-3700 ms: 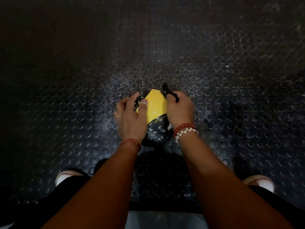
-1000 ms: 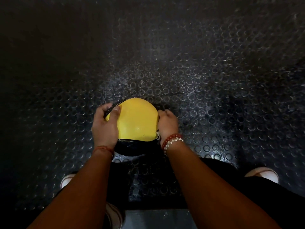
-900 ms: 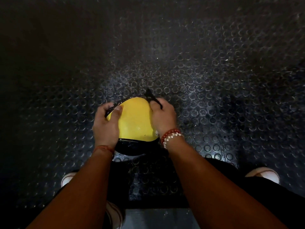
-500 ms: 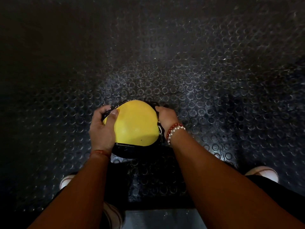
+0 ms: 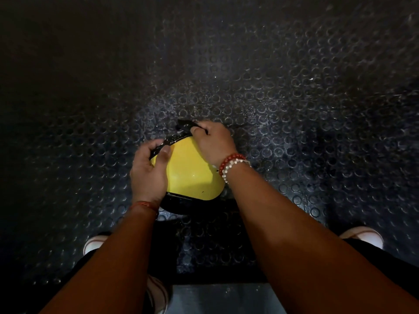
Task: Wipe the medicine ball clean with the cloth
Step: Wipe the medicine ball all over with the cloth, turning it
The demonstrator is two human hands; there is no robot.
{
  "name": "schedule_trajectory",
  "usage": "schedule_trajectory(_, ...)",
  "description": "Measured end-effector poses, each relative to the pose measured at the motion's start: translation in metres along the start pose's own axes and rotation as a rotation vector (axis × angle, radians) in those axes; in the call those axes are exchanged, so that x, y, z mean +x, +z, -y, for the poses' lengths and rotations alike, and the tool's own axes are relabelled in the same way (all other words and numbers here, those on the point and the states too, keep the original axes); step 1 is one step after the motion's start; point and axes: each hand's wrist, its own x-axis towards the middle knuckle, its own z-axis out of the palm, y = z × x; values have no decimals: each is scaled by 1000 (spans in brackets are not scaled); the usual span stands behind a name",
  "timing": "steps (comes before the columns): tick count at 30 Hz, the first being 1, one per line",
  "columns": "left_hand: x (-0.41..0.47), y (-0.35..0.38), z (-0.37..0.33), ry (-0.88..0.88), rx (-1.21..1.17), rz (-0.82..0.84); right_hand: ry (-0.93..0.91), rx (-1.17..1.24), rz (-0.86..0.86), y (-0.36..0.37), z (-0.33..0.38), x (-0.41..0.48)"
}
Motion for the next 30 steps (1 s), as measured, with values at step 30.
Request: schedule_trajectory(30, 7, 9, -8, -5, -13, -4, 606, 549, -156, -16, -34, -32)
